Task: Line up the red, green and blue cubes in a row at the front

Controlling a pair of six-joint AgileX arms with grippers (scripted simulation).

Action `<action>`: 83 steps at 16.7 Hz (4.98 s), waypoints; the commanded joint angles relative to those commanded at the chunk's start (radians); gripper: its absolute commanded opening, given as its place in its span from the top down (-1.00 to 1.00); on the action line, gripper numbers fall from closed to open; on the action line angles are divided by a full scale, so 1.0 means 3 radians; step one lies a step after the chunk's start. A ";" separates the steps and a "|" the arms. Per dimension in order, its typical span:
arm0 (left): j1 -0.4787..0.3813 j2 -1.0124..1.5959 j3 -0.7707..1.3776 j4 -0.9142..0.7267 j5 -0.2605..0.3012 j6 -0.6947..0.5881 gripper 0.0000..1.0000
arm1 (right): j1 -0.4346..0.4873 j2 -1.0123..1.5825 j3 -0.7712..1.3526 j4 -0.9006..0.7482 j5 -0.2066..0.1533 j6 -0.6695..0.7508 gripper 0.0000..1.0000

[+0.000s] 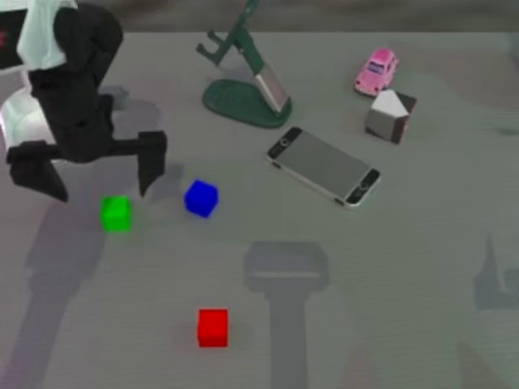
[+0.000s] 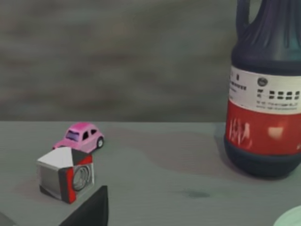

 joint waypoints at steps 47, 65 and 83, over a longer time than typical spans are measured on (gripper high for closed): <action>-0.0001 -0.0147 0.0161 -0.0250 -0.0023 -0.0035 1.00 | 0.0000 0.0000 0.0000 0.0000 0.0000 0.0000 -1.00; -0.2228 -0.0448 0.0008 -0.0430 -0.0073 -0.2049 1.00 | 0.0000 0.0000 0.0000 0.0000 0.0000 0.0000 -1.00; -0.2227 -0.0196 -0.0593 0.0422 -0.0072 -0.2044 0.40 | 0.0000 0.0000 0.0000 0.0000 0.0000 0.0000 -1.00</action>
